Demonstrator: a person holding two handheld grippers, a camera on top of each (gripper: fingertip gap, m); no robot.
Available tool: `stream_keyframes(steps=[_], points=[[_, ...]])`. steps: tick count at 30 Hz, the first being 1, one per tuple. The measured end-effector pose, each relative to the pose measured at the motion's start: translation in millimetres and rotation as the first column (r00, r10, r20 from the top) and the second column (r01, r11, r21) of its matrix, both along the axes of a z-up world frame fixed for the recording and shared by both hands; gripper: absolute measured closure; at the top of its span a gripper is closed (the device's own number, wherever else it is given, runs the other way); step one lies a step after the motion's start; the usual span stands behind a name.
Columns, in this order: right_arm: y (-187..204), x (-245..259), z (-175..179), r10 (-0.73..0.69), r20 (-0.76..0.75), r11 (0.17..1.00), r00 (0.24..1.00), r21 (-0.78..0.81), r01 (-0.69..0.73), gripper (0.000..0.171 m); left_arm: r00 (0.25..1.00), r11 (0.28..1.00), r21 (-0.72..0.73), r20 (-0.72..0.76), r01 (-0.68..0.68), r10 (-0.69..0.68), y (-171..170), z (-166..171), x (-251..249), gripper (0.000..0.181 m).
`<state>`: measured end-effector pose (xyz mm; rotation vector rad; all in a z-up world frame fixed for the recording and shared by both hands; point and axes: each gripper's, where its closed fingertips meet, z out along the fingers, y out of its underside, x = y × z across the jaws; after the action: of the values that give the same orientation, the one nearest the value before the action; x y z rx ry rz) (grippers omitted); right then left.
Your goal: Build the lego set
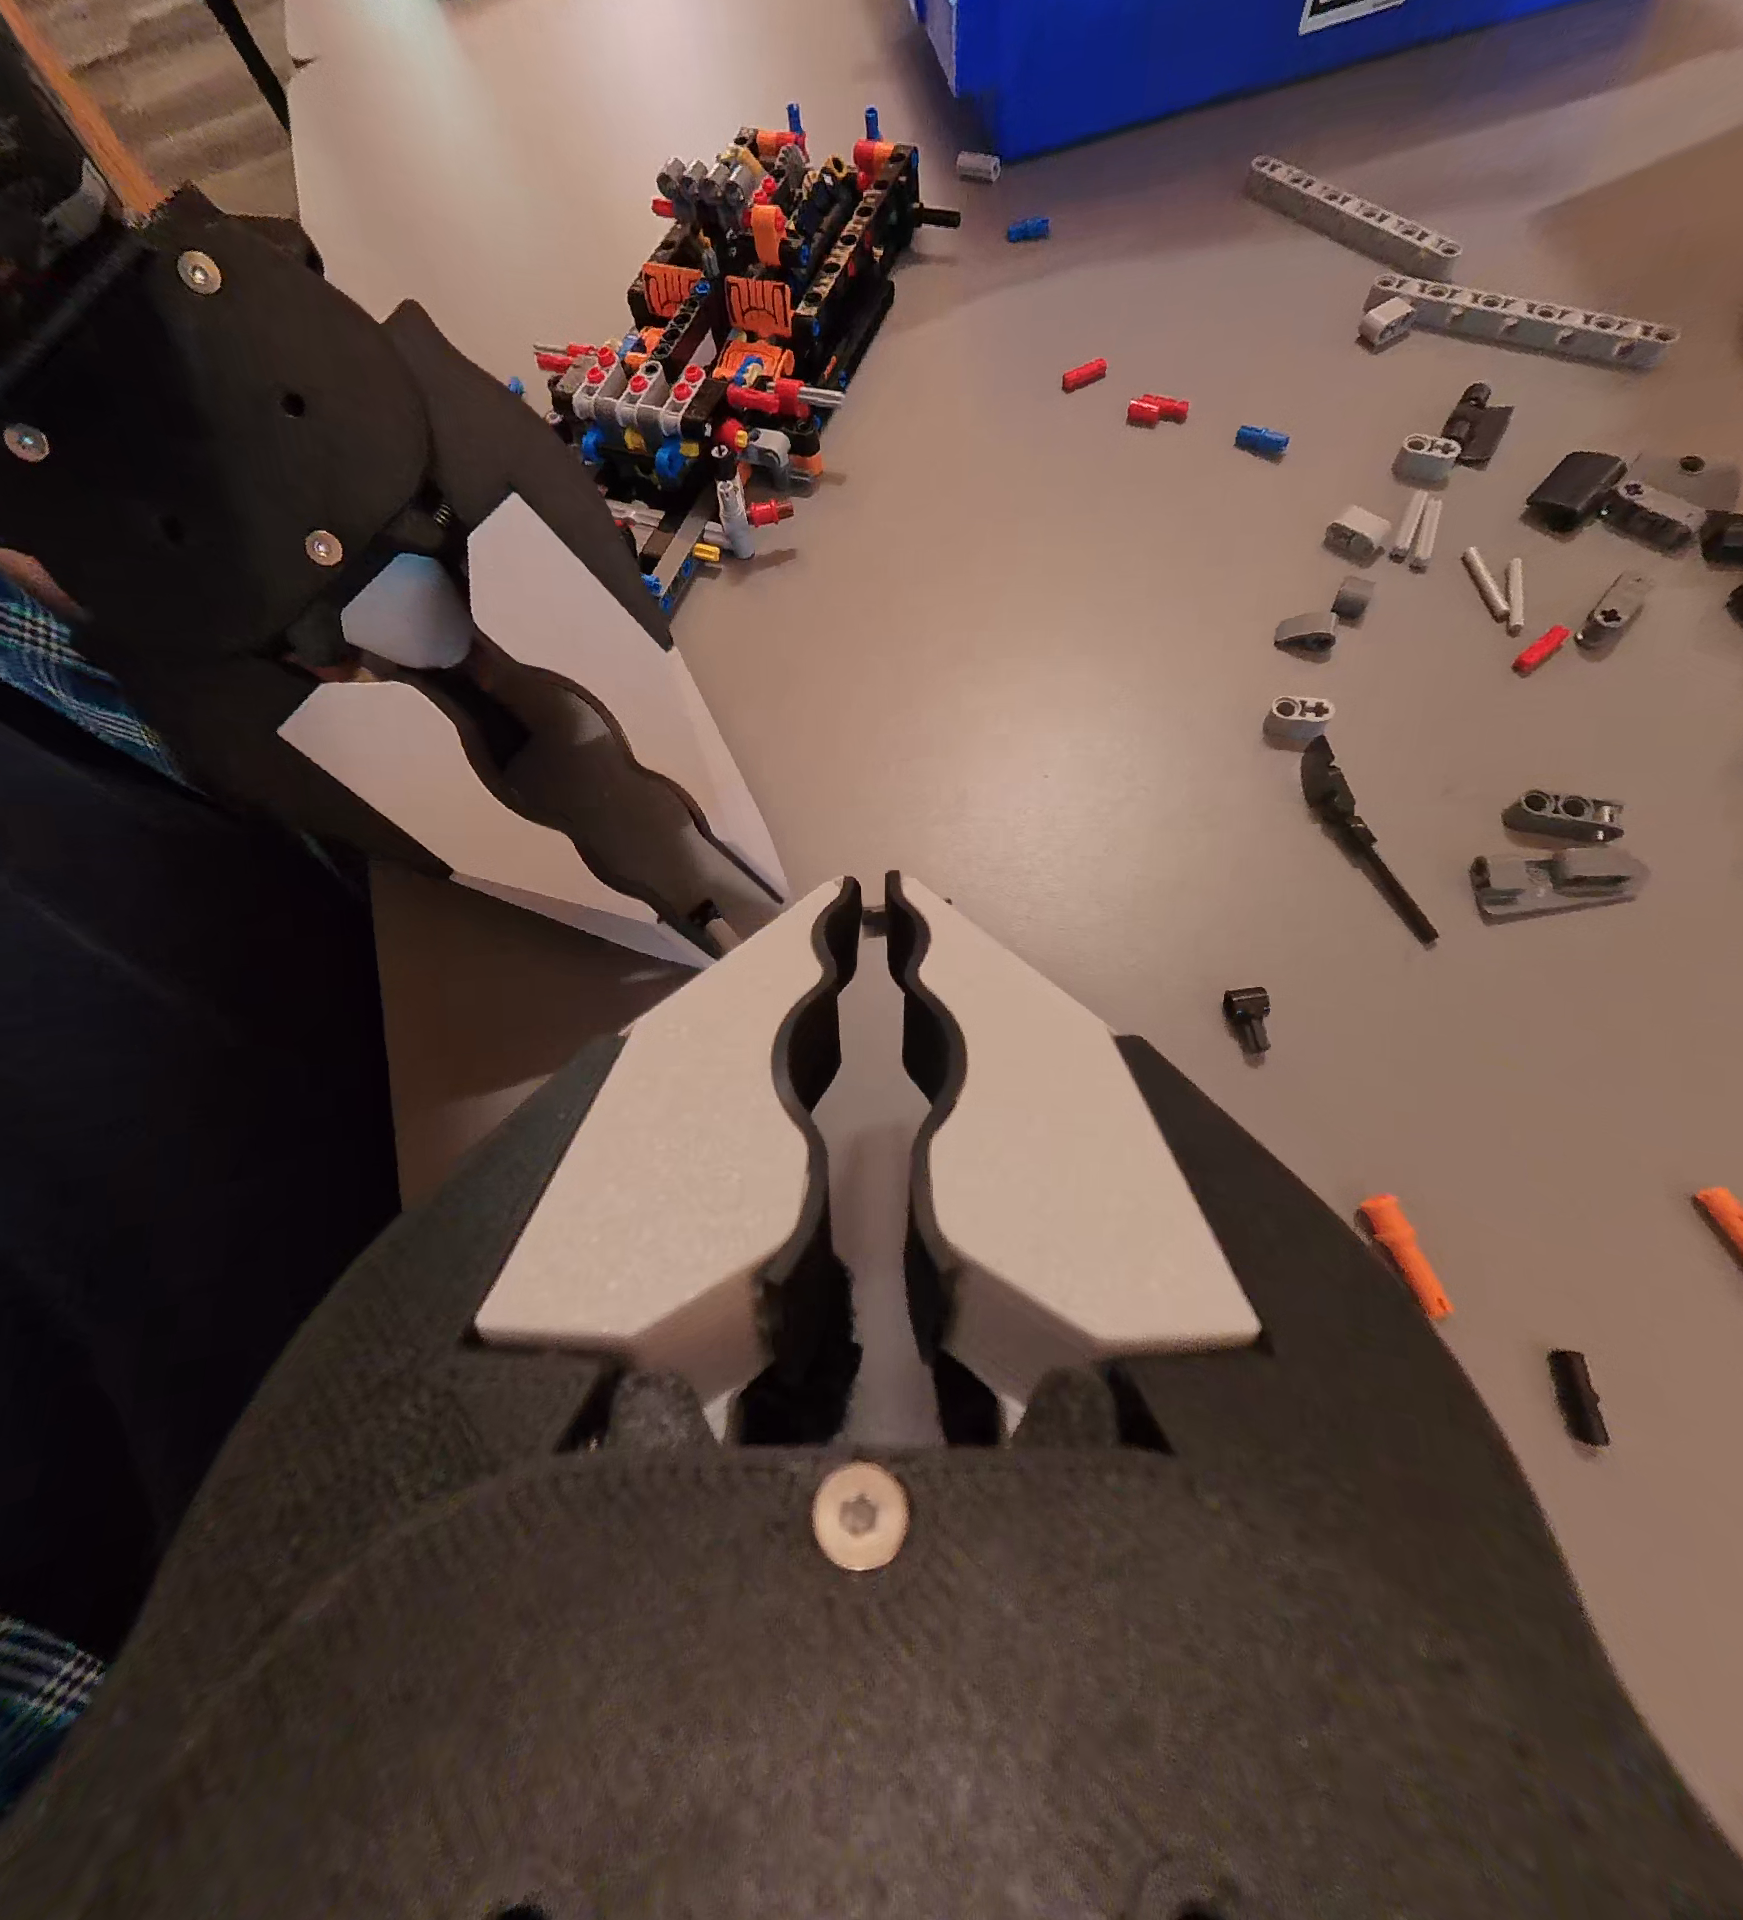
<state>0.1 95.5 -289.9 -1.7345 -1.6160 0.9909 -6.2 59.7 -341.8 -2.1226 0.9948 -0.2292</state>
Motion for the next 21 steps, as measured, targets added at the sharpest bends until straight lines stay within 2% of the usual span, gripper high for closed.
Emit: stream_keyframes(steps=[8, 21], points=[[8.8, 15.5, 8.9, -0.046, -0.027, 0.998, 0.999, 0.033, 0.047, 0.162, 1.000, 1.000, 0.005, 0.013, 0.000, 0.000, 0.7, 3.8, -1.5, 0.157], [35.6, 74.2, 12.9, -0.184, -0.003, 0.976, 0.983, 0.114, 0.184, 0.161, 0.999, 0.999, 0.047, 0.033, -0.011, 0.009, 5.1, 20.2, -10.1, 0.154]])
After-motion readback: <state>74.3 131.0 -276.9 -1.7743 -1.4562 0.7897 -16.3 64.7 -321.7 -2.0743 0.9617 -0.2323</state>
